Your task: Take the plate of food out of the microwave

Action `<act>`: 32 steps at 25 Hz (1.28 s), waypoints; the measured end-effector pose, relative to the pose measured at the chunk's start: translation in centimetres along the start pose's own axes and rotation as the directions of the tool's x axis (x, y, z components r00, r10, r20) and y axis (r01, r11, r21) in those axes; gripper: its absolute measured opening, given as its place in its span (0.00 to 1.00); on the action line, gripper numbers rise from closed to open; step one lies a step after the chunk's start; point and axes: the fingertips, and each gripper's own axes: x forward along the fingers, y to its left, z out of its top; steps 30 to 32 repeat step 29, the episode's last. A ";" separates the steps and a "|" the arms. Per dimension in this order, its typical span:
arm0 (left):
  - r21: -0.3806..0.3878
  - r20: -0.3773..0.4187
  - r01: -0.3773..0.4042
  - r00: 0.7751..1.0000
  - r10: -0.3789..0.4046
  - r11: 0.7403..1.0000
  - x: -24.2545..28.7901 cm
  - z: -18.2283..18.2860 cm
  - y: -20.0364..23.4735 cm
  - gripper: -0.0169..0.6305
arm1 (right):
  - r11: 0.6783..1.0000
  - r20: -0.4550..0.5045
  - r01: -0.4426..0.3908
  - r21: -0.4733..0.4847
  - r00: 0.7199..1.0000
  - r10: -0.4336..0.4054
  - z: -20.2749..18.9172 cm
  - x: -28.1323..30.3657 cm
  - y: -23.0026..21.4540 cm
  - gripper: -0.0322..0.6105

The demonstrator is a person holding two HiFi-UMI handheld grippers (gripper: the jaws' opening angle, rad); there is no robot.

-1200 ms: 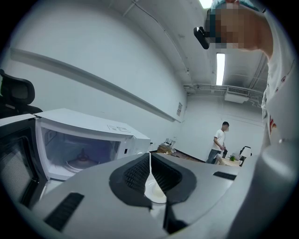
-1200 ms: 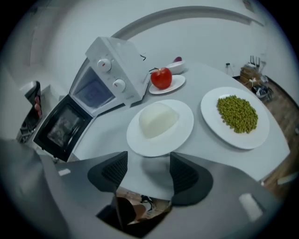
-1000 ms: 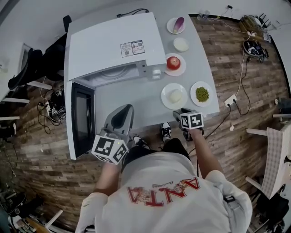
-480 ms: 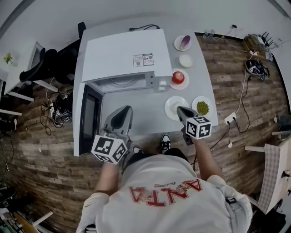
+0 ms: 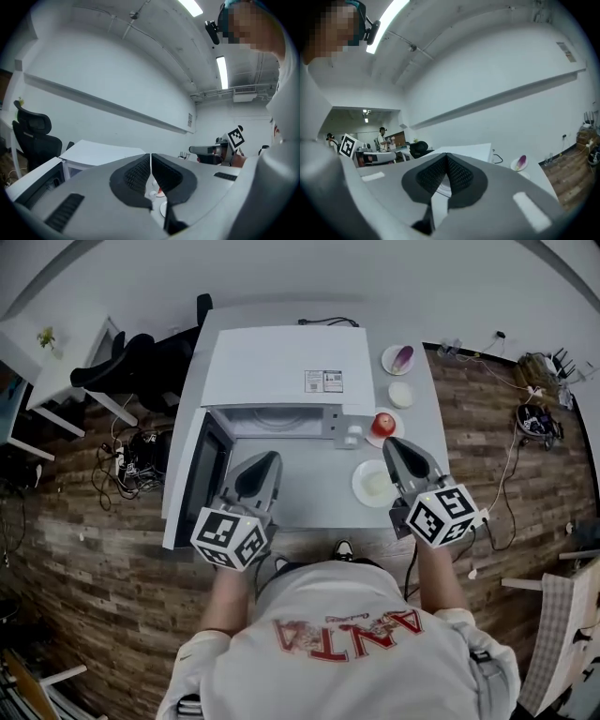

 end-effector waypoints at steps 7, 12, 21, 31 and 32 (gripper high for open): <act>0.052 0.031 -0.006 1.000 0.004 0.999 -0.9 2.3 -0.8 0.05 | 0.996 0.102 -0.037 -0.077 0.994 0.045 4.9 -0.8 2.3 0.05; 0.066 0.037 -0.015 0.999 0.013 0.998 -1.4 2.6 -0.9 0.05 | 0.994 0.106 -0.055 -0.094 0.992 0.065 4.9 -0.6 3.0 0.05; 0.062 0.027 0.003 1.000 -0.004 0.998 -1.7 2.3 -1.8 0.05 | 0.994 0.090 -0.095 -0.055 0.991 0.100 4.1 -0.4 3.2 0.05; 0.055 0.014 0.016 1.000 -0.017 0.998 -1.8 1.9 -1.9 0.05 | 0.994 0.079 -0.100 -0.045 0.991 0.104 3.4 -0.2 3.3 0.05; 0.055 0.014 0.016 1.000 -0.017 0.998 -1.8 1.9 -1.9 0.05 | 0.994 0.079 -0.100 -0.045 0.991 0.104 3.4 -0.2 3.3 0.05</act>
